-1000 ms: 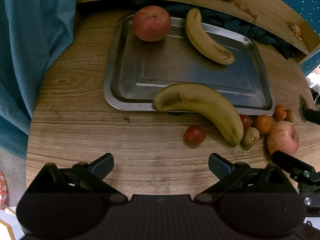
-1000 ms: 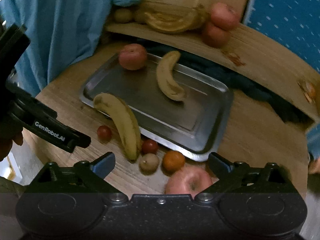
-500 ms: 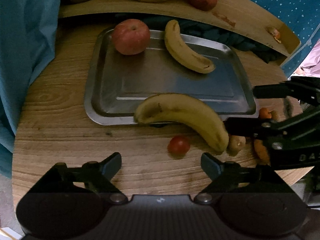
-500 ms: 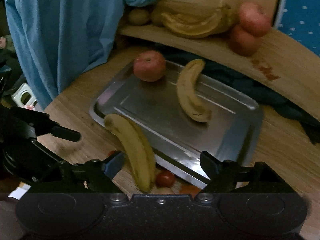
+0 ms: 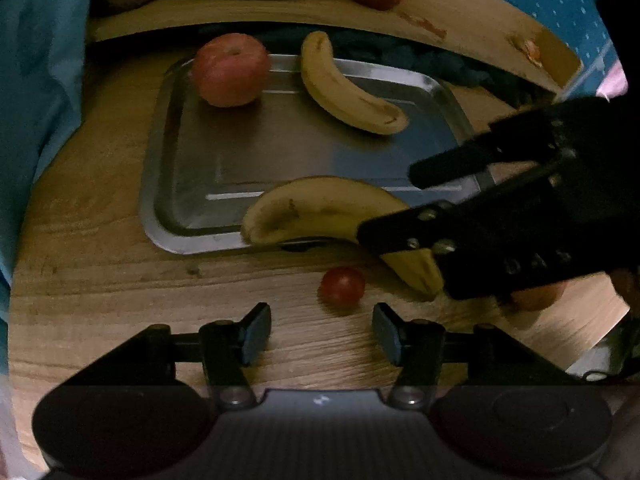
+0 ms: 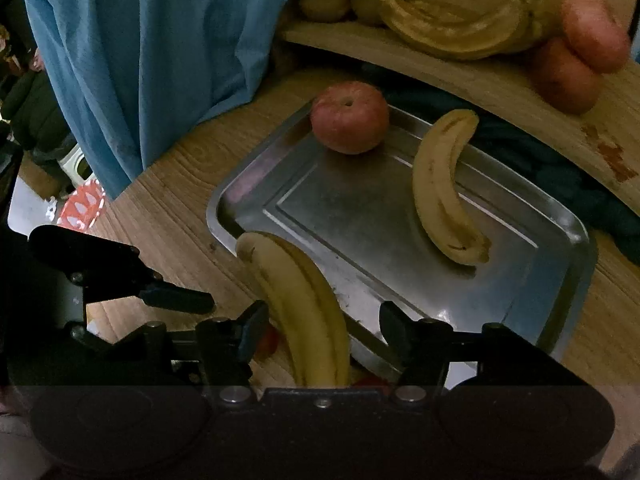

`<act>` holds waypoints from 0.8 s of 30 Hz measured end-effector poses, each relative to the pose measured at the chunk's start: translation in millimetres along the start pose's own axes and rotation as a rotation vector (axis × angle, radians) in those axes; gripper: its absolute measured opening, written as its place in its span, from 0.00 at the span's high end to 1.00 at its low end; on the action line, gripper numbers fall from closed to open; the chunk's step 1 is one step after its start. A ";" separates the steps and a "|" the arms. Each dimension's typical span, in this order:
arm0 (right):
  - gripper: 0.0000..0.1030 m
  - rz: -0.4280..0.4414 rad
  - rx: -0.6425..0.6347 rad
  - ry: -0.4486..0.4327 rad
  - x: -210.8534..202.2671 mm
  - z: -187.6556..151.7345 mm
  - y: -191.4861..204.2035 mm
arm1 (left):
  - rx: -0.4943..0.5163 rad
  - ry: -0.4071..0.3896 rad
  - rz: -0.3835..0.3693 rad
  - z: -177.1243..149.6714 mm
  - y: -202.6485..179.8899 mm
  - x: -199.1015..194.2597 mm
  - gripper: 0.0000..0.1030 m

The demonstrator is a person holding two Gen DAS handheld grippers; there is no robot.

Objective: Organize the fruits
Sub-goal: 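Grasp the second banana with the right gripper while the left gripper grasps the cherry tomato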

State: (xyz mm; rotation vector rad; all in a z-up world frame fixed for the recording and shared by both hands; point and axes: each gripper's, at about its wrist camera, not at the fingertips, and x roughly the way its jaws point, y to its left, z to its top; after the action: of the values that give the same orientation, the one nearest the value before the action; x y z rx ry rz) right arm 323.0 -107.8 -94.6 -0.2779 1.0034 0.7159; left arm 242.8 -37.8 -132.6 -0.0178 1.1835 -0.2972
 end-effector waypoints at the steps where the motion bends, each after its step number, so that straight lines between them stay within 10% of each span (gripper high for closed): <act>1: 0.39 0.006 -0.007 0.005 2.0 1.1 1.0 | 0.015 -0.001 0.004 0.0 -1.4 0.2 0.42; 24: 0.56 -0.003 0.013 0.021 19.9 1.5 5.1 | 0.055 -0.030 -0.043 4.6 -0.6 6.6 0.68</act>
State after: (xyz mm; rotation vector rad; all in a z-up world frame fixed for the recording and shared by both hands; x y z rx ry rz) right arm 327.3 -94.9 -110.1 -0.2761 1.0269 0.7047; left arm 249.2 -40.6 -136.7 0.0006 1.1455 -0.3659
